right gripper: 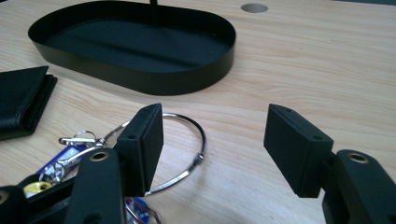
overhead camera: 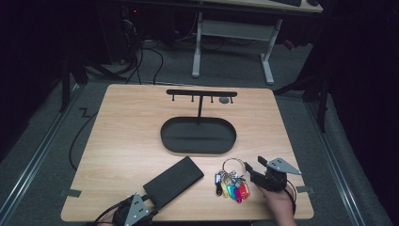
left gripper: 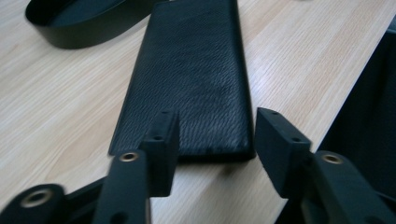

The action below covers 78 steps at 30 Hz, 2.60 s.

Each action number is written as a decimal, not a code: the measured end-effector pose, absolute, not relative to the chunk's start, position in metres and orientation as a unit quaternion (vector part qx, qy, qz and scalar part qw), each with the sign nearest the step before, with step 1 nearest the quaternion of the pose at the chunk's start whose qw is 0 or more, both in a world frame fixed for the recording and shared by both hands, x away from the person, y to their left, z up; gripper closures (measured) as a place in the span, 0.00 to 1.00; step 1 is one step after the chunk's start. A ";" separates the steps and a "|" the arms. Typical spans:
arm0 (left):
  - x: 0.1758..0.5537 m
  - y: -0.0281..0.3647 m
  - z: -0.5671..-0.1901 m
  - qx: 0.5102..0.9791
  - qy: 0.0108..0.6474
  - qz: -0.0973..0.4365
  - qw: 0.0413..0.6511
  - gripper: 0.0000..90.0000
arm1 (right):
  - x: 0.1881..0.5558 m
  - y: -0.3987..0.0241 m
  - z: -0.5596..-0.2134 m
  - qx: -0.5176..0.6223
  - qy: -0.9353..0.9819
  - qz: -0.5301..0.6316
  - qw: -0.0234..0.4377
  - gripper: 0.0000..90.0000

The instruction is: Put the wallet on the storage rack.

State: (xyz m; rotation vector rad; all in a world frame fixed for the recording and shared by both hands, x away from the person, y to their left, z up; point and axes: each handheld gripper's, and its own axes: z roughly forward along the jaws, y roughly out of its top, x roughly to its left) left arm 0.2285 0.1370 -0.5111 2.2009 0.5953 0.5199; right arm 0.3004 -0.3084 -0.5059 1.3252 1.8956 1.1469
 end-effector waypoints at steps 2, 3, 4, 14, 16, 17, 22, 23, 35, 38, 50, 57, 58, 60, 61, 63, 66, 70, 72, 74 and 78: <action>0.230 0.131 -0.511 0.868 0.226 0.207 0.390 0.52 | 0.296 -0.312 -0.506 0.499 0.702 0.424 0.278 0.43; 0.231 0.126 -0.511 0.870 0.220 0.211 0.388 0.51 | 0.295 -0.314 -0.506 0.500 0.702 0.424 0.280 0.43; 0.233 0.123 -0.511 0.871 0.214 0.214 0.386 0.50 | 0.292 -0.317 -0.506 0.505 0.698 0.422 0.281 0.43; 0.246 0.102 -0.526 0.891 0.181 0.247 0.336 0.48 | 0.270 -0.340 -0.506 0.527 0.681 0.415 0.294 0.43; 0.247 0.100 -0.527 0.892 0.173 0.257 0.329 0.48 | 0.269 -0.342 -0.507 0.533 0.679 0.411 0.292 0.43; 0.248 0.099 -0.527 0.892 0.172 0.259 0.329 0.48 | 0.269 -0.343 -0.508 0.532 0.680 0.411 0.293 0.43; 0.249 0.098 -0.528 0.890 0.172 0.260 0.334 0.48 | 0.267 -0.346 -0.508 0.537 0.676 0.412 0.291 0.43; 0.249 0.098 -0.529 0.889 0.172 0.261 0.335 0.48 | 0.266 -0.347 -0.508 0.537 0.675 0.413 0.292 0.43; 0.244 0.101 -0.532 0.881 0.179 0.269 0.345 0.56 | 0.271 -0.343 -0.507 0.534 0.675 0.421 0.288 0.44; 0.243 0.102 -0.531 0.881 0.177 0.273 0.344 0.60 | 0.274 -0.343 -0.507 0.535 0.673 0.429 0.279 0.44; 0.242 0.105 -0.530 0.879 0.179 0.272 0.349 0.70 | 0.278 -0.341 -0.507 0.535 0.671 0.438 0.268 0.44; 0.241 0.105 -0.530 0.878 0.175 0.274 0.351 0.74 | 0.278 -0.341 -0.508 0.536 0.671 0.437 0.267 0.44; 0.241 0.105 -0.530 0.878 0.175 0.274 0.352 0.75 | 0.278 -0.341 -0.508 0.536 0.671 0.437 0.268 0.44; 0.240 0.105 -0.529 0.877 0.174 0.274 0.353 0.76 | 0.277 -0.341 -0.508 0.537 0.670 0.436 0.267 0.44; 0.240 0.106 -0.529 0.877 0.177 0.273 0.355 0.77 | 0.277 -0.342 -0.508 0.537 0.671 0.437 0.267 0.44; 0.241 0.108 -0.528 0.874 0.183 0.268 0.362 0.77 | 0.277 -0.342 -0.508 0.537 0.670 0.437 0.268 0.44; 0.242 0.112 -0.525 0.869 0.190 0.267 0.371 0.80 | 0.277 -0.343 -0.507 0.537 0.670 0.438 0.268 0.44; 0.242 0.117 -0.520 0.859 0.199 0.270 0.387 0.85 | 0.277 -0.344 -0.508 0.538 0.669 0.438 0.268 0.44; 0.242 0.119 -0.518 0.855 0.204 0.270 0.394 0.87 | 0.277 -0.344 -0.508 0.538 0.669 0.438 0.267 0.44; 0.242 0.123 -0.516 0.850 0.209 0.271 0.400 0.88 | 0.277 -0.344 -0.508 0.539 0.668 0.438 0.267 0.44; 0.243 0.127 -0.513 0.847 0.214 0.268 0.407 0.89 | 0.276 -0.344 -0.507 0.540 0.667 0.439 0.267 0.44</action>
